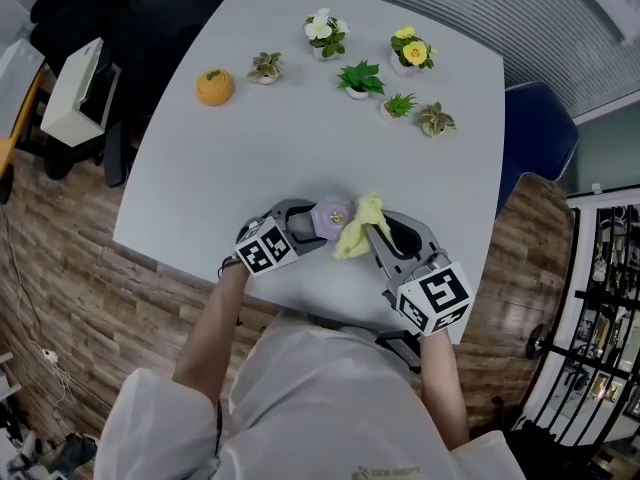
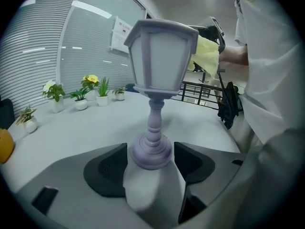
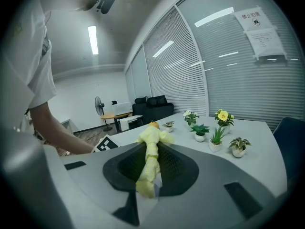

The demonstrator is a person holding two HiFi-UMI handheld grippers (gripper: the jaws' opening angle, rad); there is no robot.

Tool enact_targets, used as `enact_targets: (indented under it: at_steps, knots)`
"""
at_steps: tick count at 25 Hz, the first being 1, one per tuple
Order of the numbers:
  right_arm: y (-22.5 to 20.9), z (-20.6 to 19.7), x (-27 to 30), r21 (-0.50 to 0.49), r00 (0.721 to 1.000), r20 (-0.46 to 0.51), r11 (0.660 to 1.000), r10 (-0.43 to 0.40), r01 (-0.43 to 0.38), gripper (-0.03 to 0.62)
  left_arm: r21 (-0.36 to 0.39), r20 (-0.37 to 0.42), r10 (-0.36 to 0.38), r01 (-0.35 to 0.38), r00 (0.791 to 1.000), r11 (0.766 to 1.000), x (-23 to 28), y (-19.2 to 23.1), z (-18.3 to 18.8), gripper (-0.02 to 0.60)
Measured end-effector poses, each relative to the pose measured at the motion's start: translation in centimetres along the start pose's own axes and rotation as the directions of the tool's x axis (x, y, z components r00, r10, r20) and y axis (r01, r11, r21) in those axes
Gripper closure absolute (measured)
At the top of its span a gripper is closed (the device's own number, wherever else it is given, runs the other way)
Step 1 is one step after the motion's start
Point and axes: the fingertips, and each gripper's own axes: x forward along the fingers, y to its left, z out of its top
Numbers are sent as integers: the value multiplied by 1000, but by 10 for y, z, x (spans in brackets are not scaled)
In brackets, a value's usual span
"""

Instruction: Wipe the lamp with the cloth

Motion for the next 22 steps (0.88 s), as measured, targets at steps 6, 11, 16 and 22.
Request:
enact_targets:
  at_steps: [6, 11, 16, 22]
  knots:
    - [-1, -3, 3, -10, 1000, -7, 1000, 19, -19, 523, 84, -76, -36, 42, 996, 996, 10, -6, -3, 290]
    - [-3, -5, 7, -35, 999, -21, 999, 31, -31, 523, 94, -80, -8, 16, 997, 995, 11, -1, -6, 291]
    - [-5, -7, 14, -39, 999, -22, 998, 43, -44, 523, 102, -79, -4, 13, 997, 995, 13, -2, -6, 291]
    - [-1, -11, 28, -56, 998, -40, 997, 48, -50, 523, 114, -75, 4, 5, 997, 993, 12, -2, -6, 291]
